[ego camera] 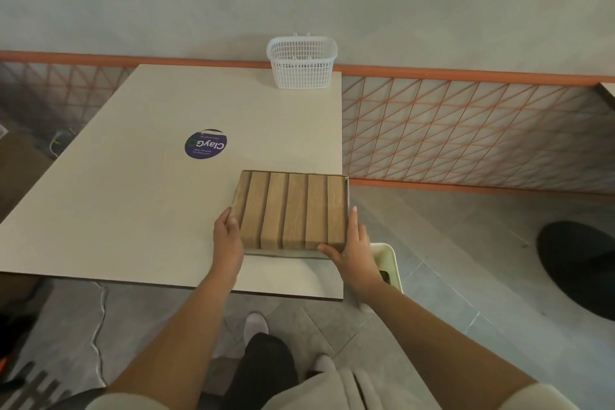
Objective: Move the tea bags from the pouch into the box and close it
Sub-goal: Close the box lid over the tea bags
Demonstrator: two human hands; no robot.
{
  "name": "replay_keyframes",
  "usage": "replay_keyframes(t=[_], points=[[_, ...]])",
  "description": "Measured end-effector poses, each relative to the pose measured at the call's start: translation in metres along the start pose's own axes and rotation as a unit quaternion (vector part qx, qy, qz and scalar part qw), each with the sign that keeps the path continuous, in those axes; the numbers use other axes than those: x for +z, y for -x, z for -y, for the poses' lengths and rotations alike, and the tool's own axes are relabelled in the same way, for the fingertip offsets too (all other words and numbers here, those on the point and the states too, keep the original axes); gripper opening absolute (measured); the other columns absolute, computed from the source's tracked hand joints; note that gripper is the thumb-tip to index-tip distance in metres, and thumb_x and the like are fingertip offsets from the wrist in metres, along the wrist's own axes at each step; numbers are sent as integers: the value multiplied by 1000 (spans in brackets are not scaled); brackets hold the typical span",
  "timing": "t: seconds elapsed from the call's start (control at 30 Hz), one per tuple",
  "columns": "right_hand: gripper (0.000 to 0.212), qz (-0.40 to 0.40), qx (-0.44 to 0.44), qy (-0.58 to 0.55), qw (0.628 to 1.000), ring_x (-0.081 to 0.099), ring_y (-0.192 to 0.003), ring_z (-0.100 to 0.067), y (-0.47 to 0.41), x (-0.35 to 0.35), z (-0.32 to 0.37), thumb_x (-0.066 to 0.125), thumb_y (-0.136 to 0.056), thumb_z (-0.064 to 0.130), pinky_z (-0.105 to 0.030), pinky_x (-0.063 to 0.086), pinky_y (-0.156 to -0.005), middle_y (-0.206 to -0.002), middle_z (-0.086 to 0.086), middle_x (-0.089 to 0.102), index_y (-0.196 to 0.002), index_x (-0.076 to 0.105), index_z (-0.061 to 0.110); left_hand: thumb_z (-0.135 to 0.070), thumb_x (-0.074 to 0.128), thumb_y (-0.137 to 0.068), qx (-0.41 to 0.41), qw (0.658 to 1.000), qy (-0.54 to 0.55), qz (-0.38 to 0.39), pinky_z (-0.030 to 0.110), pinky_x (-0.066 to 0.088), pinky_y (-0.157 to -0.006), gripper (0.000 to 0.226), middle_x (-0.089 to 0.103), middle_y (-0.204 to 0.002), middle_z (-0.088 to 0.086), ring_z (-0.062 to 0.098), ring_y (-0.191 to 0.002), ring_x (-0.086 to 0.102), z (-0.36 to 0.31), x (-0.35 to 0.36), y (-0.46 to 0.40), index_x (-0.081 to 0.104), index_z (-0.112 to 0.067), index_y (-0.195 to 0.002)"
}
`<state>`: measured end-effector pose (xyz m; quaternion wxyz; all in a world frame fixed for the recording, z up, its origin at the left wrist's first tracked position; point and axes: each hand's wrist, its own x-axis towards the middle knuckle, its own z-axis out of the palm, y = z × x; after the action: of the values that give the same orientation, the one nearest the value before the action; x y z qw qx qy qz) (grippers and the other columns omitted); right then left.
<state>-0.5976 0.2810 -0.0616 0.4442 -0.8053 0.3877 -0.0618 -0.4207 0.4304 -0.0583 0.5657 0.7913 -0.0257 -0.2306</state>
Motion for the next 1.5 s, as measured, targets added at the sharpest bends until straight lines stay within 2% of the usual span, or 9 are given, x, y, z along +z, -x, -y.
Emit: replay_keyframes(t=[0.13, 0.2, 0.27, 0.5, 0.7, 0.87, 1.0, 1.2, 1.5], points=[[105, 21, 40, -68, 997, 25, -137, -22, -5, 3, -1, 69, -84, 46, -41, 24, -116, -148, -3, 24, -154, -6, 22, -47, 45, -102, -26, 997, 69, 13, 35, 30, -111, 60, 30, -157, 0, 18, -138, 35, 3, 4, 1, 24, -23, -153], [99, 37, 47, -134, 989, 30, -136, -21, -7, 7, -1, 71, -82, 43, -47, 27, -116, -147, 0, 29, -152, 4, 29, -49, 53, -98, -44, 996, 82, 7, 42, 33, -116, 67, 35, -154, 2, 22, -137, 38, 6, 6, -1, 25, -23, -152], [93, 48, 51, -175, 982, 36, -134, -20, -10, 11, -4, 71, -83, 37, -50, 32, -114, -146, 1, 33, -150, 7, 35, -47, 57, -97, -59, 992, 108, 2, 47, 35, -116, 65, 41, -150, 3, 23, -135, 42, 9, 7, -6, 29, -22, -149], [78, 56, 24, -167, 984, 49, -124, -16, -37, 9, 19, 60, -92, 16, -44, 36, -112, -140, 0, 41, -150, 11, 34, -44, 58, -97, -70, 988, 138, -12, 51, 35, -116, 61, 43, -149, 3, 24, -136, 43, -1, -2, -30, 30, -23, -147], [68, 56, -5, -177, 983, 49, -124, -19, -74, 25, 64, 54, -93, 6, -41, 38, -111, -133, 2, 48, -145, 20, 31, -41, 55, -100, -52, 990, 131, -26, 51, 36, -115, 56, 44, -145, 3, 24, -133, 45, -34, -31, -75, 30, -23, -146], [69, 72, -5, -186, 980, 44, -128, -19, -111, 50, 108, 53, -93, 9, -43, 35, -113, -137, 2, 43, -146, 16, 34, -41, 54, -100, -48, 991, 122, -29, 49, 38, -114, 55, 45, -139, 1, 22, -128, 46, -53, -62, -125, 30, -22, -146], [69, 72, 8, -192, 979, 43, -127, -19, -142, 75, 147, 52, -92, 8, -39, 35, -111, -137, 2, 42, -146, 15, 31, -41, 54, -100, -45, 994, 99, -20, 48, 39, -113, 57, 45, -134, -1, 22, -127, 46, -70, -91, -175, 29, -20, -148], [72, 55, 48, -180, 981, 43, -126, -22, -192, 113, 190, 51, -91, 9, -41, 37, -110, -139, 0, 38, -149, 11, 26, -42, 54, -100, -49, 997, 65, 13, 48, 40, -112, 58, 44, -132, -1, 20, -119, 46, -85, -124, -250, 29, -18, -148], [72, 6, 102, -180, 978, 45, -118, -19, -238, 160, 225, 49, -91, 7, -30, 37, -98, -135, 0, 40, -149, 11, 25, -40, 54, -100, -62, 994, 67, 56, 48, 40, -113, 56, 46, -138, 2, 23, -128, 48, -85, -149, -320, 29, -19, -146]])
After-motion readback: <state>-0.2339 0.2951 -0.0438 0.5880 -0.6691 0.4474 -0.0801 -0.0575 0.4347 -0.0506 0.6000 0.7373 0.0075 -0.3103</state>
